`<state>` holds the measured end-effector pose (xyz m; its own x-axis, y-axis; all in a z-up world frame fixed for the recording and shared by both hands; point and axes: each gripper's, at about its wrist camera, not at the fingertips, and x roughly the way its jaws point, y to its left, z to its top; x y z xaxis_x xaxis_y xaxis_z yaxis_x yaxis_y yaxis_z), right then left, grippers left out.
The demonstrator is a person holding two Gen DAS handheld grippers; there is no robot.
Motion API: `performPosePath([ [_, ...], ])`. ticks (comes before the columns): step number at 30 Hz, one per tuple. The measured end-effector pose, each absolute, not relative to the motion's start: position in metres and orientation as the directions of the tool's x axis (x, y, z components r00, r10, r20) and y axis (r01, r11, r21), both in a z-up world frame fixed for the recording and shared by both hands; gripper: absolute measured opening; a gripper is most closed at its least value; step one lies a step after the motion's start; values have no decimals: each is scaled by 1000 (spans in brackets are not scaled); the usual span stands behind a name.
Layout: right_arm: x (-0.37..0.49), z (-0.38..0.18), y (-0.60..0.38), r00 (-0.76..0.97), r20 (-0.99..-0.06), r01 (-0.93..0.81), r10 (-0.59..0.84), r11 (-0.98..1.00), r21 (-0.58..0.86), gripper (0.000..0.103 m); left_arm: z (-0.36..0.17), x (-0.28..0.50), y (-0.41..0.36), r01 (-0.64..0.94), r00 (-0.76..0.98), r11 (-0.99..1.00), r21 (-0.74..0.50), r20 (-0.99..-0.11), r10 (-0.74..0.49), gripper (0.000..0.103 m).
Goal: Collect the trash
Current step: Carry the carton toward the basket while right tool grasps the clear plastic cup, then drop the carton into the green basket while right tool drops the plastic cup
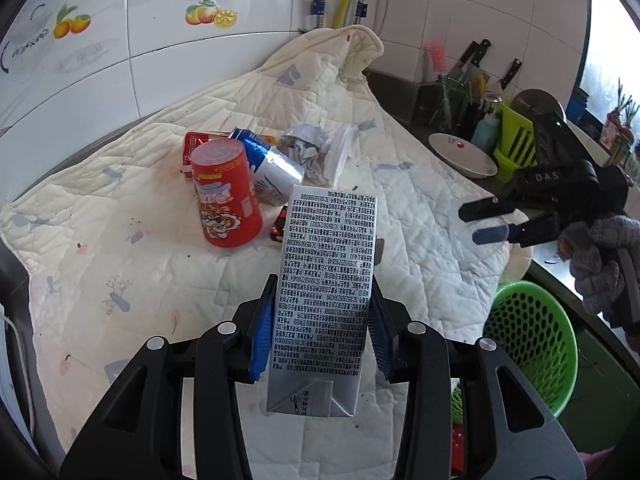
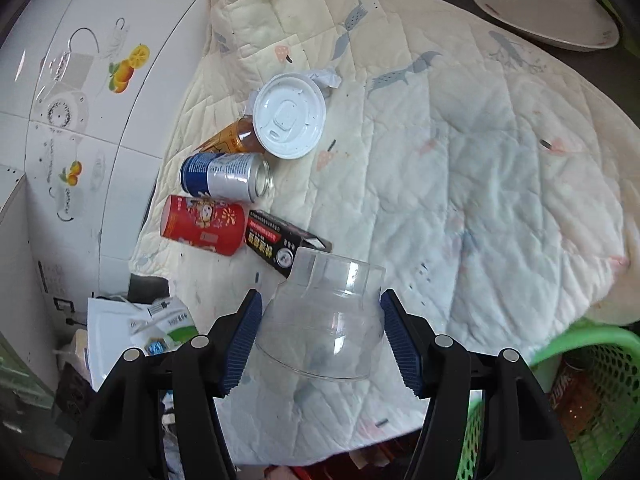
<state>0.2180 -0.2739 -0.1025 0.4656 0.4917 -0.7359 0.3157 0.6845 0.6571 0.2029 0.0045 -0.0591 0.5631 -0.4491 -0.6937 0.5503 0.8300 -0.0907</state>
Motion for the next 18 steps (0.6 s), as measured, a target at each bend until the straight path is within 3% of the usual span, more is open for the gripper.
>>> performPosePath([
  [15, 35, -133, -317, 381, -833, 332, 401, 782, 528, 61, -54, 118, -71, 648, 508, 754, -108, -677, -533, 41],
  [18, 11, -141, -321, 372, -843, 343, 390, 786, 515, 69, -56, 103, -87, 671, 486, 733, -110, -681, -548, 41],
])
